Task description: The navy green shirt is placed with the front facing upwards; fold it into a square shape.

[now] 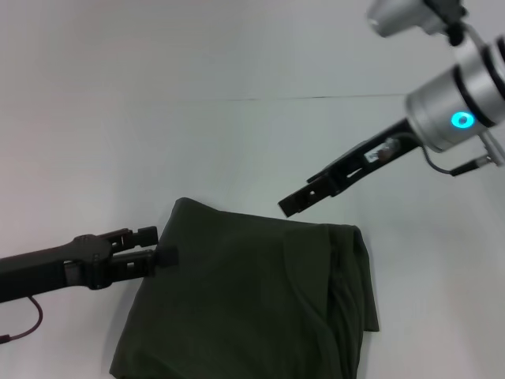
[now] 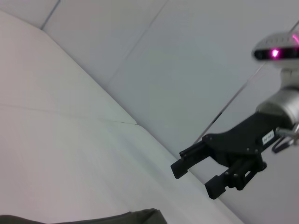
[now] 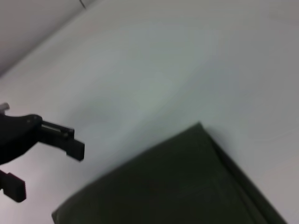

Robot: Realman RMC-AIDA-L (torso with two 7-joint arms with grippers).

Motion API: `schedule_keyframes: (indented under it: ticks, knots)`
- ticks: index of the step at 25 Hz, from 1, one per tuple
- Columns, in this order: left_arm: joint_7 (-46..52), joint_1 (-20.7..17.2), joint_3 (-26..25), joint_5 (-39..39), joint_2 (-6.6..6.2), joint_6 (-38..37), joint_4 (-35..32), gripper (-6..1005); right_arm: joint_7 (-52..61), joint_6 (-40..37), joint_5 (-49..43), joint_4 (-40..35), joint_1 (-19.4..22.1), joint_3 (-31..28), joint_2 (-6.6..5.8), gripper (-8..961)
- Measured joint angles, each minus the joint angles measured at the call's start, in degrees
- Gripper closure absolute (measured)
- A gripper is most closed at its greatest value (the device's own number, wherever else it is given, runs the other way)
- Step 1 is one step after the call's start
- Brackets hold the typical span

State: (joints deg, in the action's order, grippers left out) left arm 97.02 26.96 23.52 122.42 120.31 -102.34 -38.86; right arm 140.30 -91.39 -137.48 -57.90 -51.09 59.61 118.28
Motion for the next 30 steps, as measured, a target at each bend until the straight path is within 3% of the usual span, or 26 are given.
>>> schedule_keyframes:
  ticks: [4,8,19,30]
  knots:
    - [-1.86,-0.61,-0.14,0.14,0.34,1.51,0.24,113,1.55,-1.97,-6.58,0.71,-5.39,0.90,1.45,115]
    - [-2.50,-0.98,-0.17,0.06,0.48,2.31,0.24,113,3.73,-1.02,-8.39,4.78,-8.78,5.18,1.63,116]
    - [-2.59,-0.89,-0.15,-0.47,0.70,3.91,0.61,112,3.07,7.06,-2.62,11.51,-9.52,15.25,1.88,116]
    - [-2.14,-0.68,-0.14,0.04,0.35,4.72,-0.45,112,3.48,9.54,-1.25,13.78,-10.73,16.92,2.03,115]
